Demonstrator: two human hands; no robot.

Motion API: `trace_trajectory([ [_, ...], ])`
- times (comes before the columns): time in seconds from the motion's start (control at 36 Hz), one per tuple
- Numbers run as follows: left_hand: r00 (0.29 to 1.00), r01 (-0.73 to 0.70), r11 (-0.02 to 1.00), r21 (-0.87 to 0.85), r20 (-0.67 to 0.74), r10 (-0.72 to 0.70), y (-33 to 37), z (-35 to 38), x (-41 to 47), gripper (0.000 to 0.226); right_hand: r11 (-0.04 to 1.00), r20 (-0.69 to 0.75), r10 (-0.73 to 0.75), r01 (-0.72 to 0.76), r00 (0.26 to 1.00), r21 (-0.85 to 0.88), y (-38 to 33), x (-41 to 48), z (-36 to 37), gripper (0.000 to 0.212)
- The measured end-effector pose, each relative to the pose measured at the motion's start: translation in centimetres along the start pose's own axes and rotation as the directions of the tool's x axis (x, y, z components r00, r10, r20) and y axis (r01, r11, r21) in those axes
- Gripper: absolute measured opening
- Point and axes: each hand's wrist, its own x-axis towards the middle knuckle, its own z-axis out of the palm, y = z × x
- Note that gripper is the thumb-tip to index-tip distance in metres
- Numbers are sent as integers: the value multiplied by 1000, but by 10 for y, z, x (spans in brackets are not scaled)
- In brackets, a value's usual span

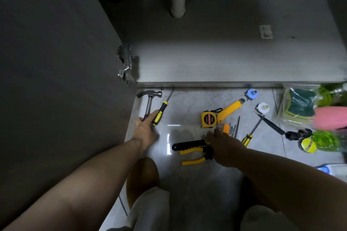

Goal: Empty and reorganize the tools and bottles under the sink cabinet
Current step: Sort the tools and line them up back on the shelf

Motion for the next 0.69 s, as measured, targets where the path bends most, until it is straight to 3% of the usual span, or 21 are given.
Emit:
trace_trajectory([
  [0.14,998,-44,988,-147,47,52,-3,3,1,76,998,-2,35,-35,999,45,-2,4,-2,66],
  [0.25,997,-72,987,-141,-17,71,-6,5,1,79,994,-52,0,6,999,106,-17,13,-10,55],
  [0.44,987,-30,996,79,-155,42,-16,4,2,65,962,-180,-171,204,969,184,-75,50,-43,65],
  [0.61,999,23,980,195,-26,-19,-23,2,4,75,961,-161,-225,246,961,123,-120,92,-58,78],
  [0.69,1000,-15,969,248,7,13,-24,4,1,71,966,-116,-221,233,968,109,-130,105,-57,66],
])
